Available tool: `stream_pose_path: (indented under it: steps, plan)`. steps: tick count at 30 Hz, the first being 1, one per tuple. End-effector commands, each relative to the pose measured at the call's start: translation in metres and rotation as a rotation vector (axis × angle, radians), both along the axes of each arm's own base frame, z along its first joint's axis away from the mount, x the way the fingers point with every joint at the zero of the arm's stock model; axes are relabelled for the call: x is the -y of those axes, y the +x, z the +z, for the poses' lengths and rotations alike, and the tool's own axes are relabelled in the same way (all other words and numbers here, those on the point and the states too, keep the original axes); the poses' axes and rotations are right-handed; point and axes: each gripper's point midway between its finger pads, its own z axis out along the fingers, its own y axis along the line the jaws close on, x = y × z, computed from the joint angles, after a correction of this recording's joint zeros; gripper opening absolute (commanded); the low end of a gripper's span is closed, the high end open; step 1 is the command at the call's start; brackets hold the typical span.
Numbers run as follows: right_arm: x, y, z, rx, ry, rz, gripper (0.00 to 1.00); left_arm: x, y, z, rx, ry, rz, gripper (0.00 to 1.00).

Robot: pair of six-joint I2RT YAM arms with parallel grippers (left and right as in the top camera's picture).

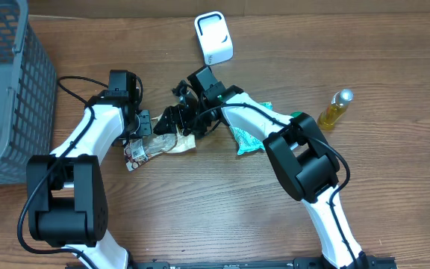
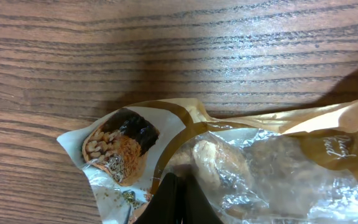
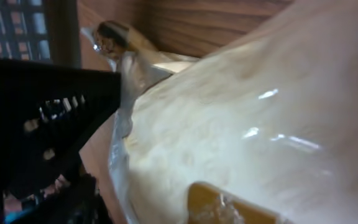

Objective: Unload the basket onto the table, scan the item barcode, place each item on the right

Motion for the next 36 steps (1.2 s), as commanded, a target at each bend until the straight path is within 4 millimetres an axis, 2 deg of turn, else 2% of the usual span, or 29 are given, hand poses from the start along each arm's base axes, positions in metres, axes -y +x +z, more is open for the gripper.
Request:
stream_pose_path:
  steps: [1, 5, 10, 14, 16, 19, 21, 23, 25, 28, 30, 31, 32, 34, 35, 36]
  plan:
    - [-0.003, 0.000, -0.007, 0.011, -0.006, -0.002, 0.63, 0.002, -0.008, -0.012, -0.041, -0.005, -0.023, 0.04]
    - [-0.003, 0.002, -0.008, 0.041, -0.012, 0.007, 0.59, 0.003, -0.009, -0.012, -0.045, -0.007, -0.023, 0.04]
    - [-0.004, -0.002, -0.005, 0.061, 0.015, 0.049, 0.35, 0.003, -0.009, -0.011, -0.045, -0.007, -0.023, 0.04]
    - [-0.004, -0.002, 0.002, 0.038, 0.054, 0.062, 0.21, 0.002, -0.002, 0.000, -0.037, -0.007, -0.020, 0.04]
    - [0.002, 0.003, 0.005, 0.028, 0.071, 0.055, 0.14, 0.002, 0.010, 0.017, -0.017, -0.008, -0.020, 0.04]
    - [0.010, 0.009, 0.013, 0.002, 0.121, 0.055, 0.08, 0.003, 0.028, 0.047, 0.026, -0.010, -0.019, 0.04]
    - [0.016, 0.016, 0.019, -0.005, 0.143, 0.048, 0.04, 0.004, 0.042, 0.071, 0.068, -0.012, -0.017, 0.04]
    - [0.022, 0.026, 0.029, 0.006, 0.154, 0.031, 0.04, 0.004, 0.058, 0.100, 0.124, -0.013, -0.018, 0.04]
    - [0.027, 0.035, 0.046, 0.051, 0.169, 0.031, 0.04, 0.003, 0.073, 0.133, 0.191, -0.015, -0.013, 0.06]
    - [0.031, 0.044, 0.083, 0.164, 0.204, 0.056, 0.04, -0.003, 0.092, 0.176, 0.292, -0.013, 0.001, 0.08]
    - [0.035, 0.050, 0.110, 0.254, 0.208, 0.063, 0.04, -0.010, 0.102, 0.201, 0.356, -0.007, 0.013, 0.15]
    - [0.037, 0.052, 0.123, 0.302, 0.202, 0.064, 0.04, -0.015, 0.105, 0.209, 0.380, 0.002, 0.025, 0.24]
    - [0.039, 0.055, 0.136, 0.361, 0.192, 0.064, 0.04, -0.022, 0.108, 0.215, 0.399, 0.015, 0.039, 0.27]
    - [0.046, 0.061, 0.162, 0.480, 0.160, 0.059, 0.04, -0.033, 0.112, 0.222, 0.426, 0.036, 0.064, 0.30]
    - [0.049, 0.064, 0.176, 0.547, 0.142, 0.056, 0.04, -0.038, 0.113, 0.222, 0.431, 0.042, 0.073, 0.36]
    - [0.053, 0.066, 0.190, 0.619, 0.126, 0.055, 0.04, -0.043, 0.113, 0.222, 0.433, 0.047, 0.084, 0.48]
